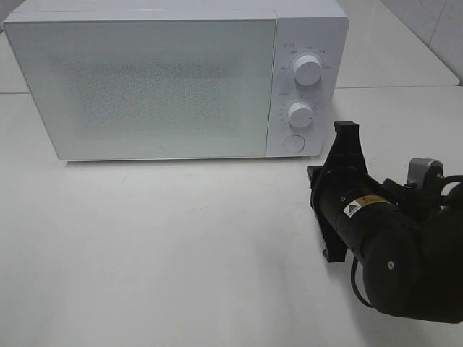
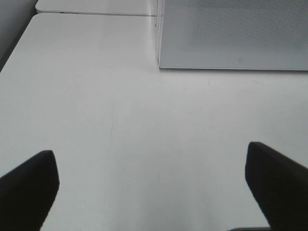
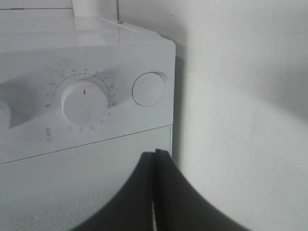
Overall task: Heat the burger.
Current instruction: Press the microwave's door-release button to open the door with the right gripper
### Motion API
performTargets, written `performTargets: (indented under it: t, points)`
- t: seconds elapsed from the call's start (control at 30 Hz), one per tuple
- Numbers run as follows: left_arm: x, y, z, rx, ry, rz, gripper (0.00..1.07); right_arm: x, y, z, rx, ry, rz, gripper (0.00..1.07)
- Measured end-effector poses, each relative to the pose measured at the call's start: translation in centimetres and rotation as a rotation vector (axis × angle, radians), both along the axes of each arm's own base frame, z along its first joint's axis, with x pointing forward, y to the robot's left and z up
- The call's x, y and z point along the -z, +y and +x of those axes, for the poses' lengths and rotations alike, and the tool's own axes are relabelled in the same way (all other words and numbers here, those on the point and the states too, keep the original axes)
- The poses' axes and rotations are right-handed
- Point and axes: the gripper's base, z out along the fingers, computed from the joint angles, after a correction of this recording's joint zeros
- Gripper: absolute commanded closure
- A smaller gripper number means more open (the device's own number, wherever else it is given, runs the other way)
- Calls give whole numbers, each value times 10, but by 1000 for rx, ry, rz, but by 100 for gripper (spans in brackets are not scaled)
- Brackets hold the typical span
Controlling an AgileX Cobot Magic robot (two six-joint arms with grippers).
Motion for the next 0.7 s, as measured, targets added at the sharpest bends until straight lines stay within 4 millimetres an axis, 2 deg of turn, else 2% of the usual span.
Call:
performTargets:
  t: [0.23, 0.57, 0.7]
  points:
    - [0, 0, 0, 0, 0, 0, 9, 6, 12, 19, 10, -10, 9, 107]
    - [0, 0, 0, 0, 0, 0, 9, 6, 4, 43, 38, -19, 20, 107]
    - [0, 0, 0, 0, 0, 0, 9, 14, 4, 54, 23, -10, 8, 107]
